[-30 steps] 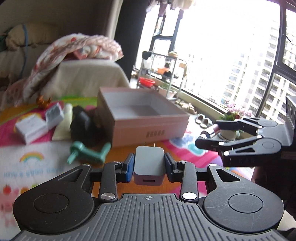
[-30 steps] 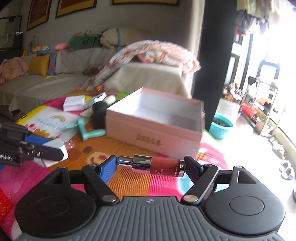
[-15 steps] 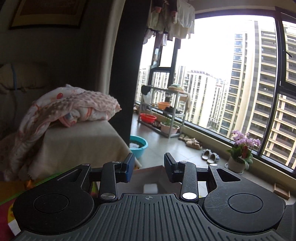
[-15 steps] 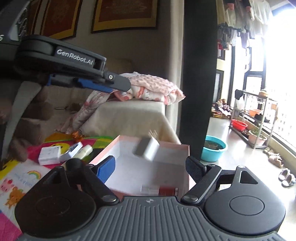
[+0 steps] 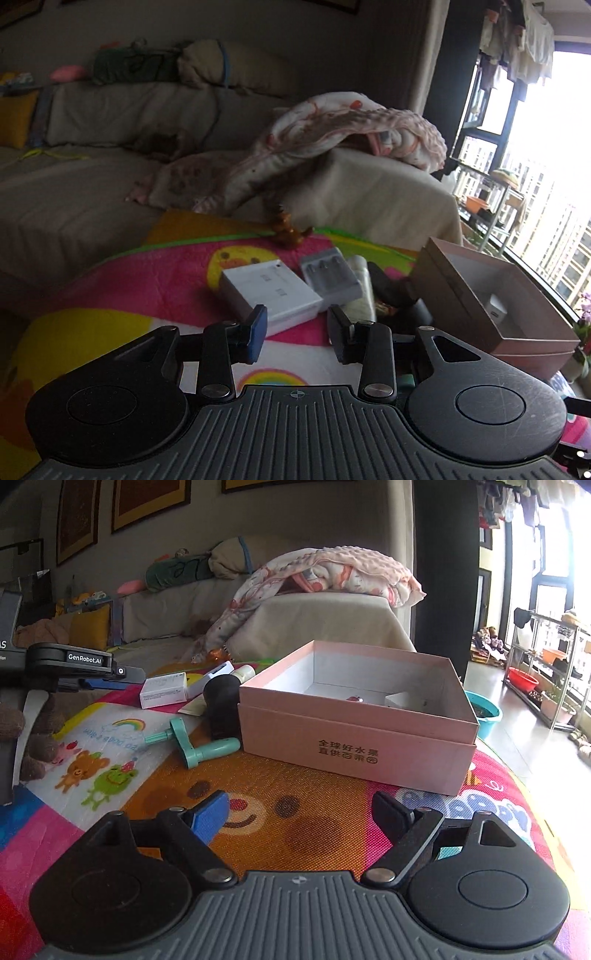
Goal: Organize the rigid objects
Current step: 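Carry charger and lipstick over the pink box and open both grippers, then grasp the brown toy bear figurine with the left gripper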
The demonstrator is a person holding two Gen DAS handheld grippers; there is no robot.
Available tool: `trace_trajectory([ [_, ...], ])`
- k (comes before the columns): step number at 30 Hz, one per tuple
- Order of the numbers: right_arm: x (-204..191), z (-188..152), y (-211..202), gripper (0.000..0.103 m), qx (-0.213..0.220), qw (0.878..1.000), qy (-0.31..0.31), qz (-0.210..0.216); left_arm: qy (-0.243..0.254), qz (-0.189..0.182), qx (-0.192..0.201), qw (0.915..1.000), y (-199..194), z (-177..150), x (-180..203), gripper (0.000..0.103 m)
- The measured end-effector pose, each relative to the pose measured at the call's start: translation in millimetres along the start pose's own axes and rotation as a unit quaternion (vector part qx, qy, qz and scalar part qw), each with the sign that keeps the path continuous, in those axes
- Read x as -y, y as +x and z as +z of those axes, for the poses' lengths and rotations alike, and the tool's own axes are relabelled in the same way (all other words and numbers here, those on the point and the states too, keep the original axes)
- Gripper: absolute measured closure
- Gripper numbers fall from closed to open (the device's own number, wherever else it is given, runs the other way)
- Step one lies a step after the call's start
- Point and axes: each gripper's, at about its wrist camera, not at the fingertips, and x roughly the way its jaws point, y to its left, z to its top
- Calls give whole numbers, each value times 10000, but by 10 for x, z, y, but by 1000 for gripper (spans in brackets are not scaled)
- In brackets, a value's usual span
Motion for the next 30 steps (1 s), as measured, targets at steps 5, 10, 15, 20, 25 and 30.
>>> trace_trajectory([
  [5, 35, -16, -4, 18, -65, 9999, 102, -65, 433, -85, 9, 9990, 311, 322, 3, 64],
  [10, 34, -16, 12, 18, -152, 9997, 103, -135, 319, -245, -263, 9988, 873, 727, 91, 64],
  [15, 40, -9, 51, 18, -278, 9995, 115, -109, -452, 138, -656, 9967, 1433, 1068, 130, 63],
  [20, 87, -8, 104, 18, -423, 9986, 291, -95, -623, 840, -1065, 9888, 1882, 1104, 109, 64],
  [25, 103, -3, 183, 18, -622, 9973, 378, -45, -828, 658, -1292, 9860, 2112, 975, 94, 60],
  [30, 103, -6, 190, 17, -622, 9973, 388, -36, -442, 546, -1201, 9903, 2070, 912, 179, 65],
])
